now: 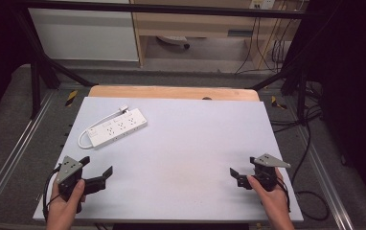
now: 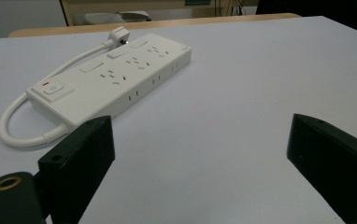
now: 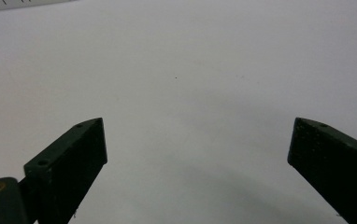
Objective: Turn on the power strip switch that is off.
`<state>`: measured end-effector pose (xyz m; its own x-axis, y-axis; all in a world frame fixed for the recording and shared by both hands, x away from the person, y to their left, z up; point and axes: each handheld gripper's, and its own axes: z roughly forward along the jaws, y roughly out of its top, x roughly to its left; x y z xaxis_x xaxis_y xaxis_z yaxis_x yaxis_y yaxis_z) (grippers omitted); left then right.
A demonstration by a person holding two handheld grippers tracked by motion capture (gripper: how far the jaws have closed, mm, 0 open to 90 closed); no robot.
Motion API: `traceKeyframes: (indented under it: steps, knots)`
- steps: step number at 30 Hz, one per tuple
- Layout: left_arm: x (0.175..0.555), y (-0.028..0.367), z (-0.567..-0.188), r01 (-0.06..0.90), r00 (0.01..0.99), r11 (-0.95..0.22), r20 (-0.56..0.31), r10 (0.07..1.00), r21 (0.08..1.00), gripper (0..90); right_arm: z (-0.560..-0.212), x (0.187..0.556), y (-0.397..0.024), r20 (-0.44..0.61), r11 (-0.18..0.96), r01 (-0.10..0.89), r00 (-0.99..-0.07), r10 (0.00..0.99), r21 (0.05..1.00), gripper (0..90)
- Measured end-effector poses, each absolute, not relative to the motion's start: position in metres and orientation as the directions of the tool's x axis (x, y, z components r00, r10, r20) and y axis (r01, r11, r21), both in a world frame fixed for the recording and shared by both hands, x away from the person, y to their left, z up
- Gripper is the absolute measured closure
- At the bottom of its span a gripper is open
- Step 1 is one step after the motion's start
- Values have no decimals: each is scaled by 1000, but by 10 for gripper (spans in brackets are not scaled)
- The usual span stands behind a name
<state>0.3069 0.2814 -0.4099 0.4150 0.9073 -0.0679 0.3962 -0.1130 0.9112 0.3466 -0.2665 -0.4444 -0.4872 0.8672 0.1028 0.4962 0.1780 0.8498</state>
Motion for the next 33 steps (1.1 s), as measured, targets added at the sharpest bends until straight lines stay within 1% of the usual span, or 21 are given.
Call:
traceKeyframes:
  steps: [3, 10, 15, 18, 20, 21, 23, 29, 30, 33]
  knots:
    - [307, 281, -410, 393, 417, -111, -69, 906, 913, 77, -445, 346, -267, 117, 173, 500, -496, 861, 848, 69]
    - [308, 282, -409, 390, 423, -110, -72, 903, 914, 73, -441, 342, -265, 126, 137, 468, -487, 864, 873, 80]
    - [313, 285, -409, 384, 426, -94, -86, 901, 918, 68, -432, 339, -265, 103, 153, 454, -492, 865, 878, 68]
    - [318, 287, -407, 379, 420, -85, -89, 903, 921, 68, -435, 337, -267, 96, 162, 448, -500, 861, 879, 63]
    - [320, 287, -407, 380, 420, -85, -89, 903, 921, 68, -437, 337, -267, 94, 165, 448, -500, 861, 879, 59]
    - [323, 287, -405, 383, 417, -70, -105, 903, 921, 68, -440, 338, -268, 112, 150, 463, -491, 864, 874, 59]
    - [327, 286, -403, 382, 421, -75, -101, 901, 921, 68, -442, 340, -267, 126, 143, 472, -492, 861, 870, 58]
    - [335, 284, -399, 374, 425, -80, -94, 900, 924, 69, -443, 340, -265, 116, 159, 479, -495, 861, 864, 54]
    - [339, 284, -397, 375, 423, -67, -106, 900, 924, 72, -444, 340, -264, 115, 165, 481, -500, 858, 861, 50]
    - [344, 284, -396, 371, 428, -73, -101, 898, 926, 72, -445, 339, -263, 134, 153, 494, -498, 857, 856, 49]
